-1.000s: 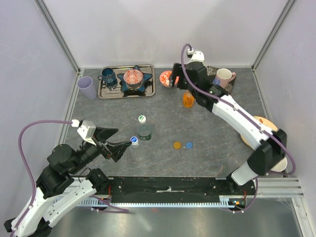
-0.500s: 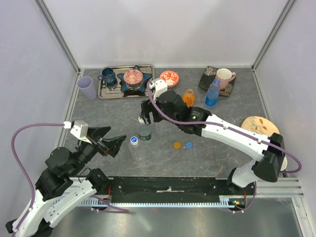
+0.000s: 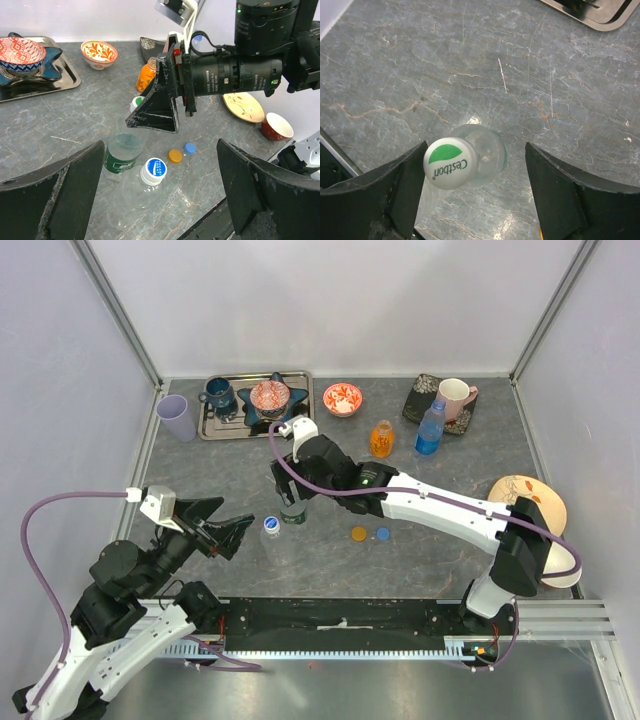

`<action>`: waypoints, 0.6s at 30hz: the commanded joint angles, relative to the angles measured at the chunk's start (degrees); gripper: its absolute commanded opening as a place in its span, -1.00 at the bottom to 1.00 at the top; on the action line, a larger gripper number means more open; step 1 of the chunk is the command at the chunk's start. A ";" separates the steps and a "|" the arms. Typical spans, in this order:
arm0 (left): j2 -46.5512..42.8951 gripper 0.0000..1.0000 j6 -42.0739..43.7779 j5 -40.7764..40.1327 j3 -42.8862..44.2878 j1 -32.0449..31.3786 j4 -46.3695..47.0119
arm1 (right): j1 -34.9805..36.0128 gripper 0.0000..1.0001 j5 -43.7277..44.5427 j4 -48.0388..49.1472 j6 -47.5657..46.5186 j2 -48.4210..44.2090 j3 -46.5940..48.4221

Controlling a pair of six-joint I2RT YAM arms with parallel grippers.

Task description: Unscrew the bottle caps

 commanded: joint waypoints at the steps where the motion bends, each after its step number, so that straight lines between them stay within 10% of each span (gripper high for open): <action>1: -0.88 0.98 -2.16 -0.85 -0.52 0.13 0.33 | 0.35 0.64 1.51 2.08 0.06 1.01 2.15; 18: 0.35 0.98 -1.02 -0.94 -0.61 0.13 1.56 | 0.44 -0.27 6.07 1.83 -0.90 -5.93 -0.57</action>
